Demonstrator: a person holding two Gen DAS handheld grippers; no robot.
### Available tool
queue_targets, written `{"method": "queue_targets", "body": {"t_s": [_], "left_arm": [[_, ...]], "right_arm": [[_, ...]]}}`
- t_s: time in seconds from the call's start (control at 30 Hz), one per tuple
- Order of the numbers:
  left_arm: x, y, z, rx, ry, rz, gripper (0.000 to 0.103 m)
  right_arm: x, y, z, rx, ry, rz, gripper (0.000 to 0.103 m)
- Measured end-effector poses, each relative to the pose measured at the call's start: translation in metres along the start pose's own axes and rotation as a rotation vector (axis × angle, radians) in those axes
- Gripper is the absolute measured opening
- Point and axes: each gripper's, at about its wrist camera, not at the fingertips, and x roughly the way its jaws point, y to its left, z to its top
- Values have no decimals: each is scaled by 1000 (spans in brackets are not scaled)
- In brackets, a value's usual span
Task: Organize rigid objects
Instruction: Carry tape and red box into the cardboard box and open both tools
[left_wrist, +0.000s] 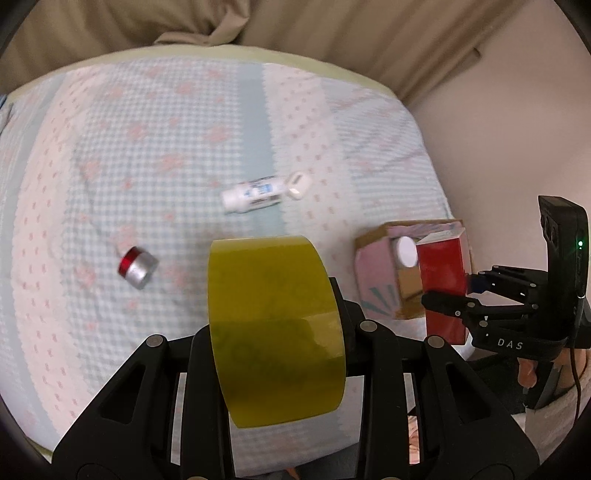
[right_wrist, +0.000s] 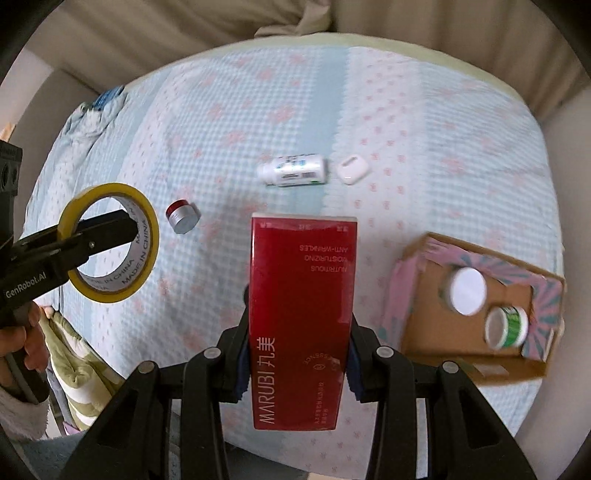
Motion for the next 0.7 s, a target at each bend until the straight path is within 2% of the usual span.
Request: {"method": "queue_targets", "body": {"t_s": [0.2, 0.33, 0.53, 0.7], "left_arm": [[3, -63, -6, 26, -32, 7, 27], [18, -106, -13, 1, -33, 5, 27], [65, -172, -12, -2, 0, -1, 27], [110, -217, -11, 3, 37, 1, 28]], "right_arm": [[-27, -55, -29, 52, -41, -17, 38], [-42, -98, -44, 69, -50, -13, 38], [-45, -169, -63, 90, -49, -66, 38], [-35, -224, -72, 168, -33, -40, 38]]}}
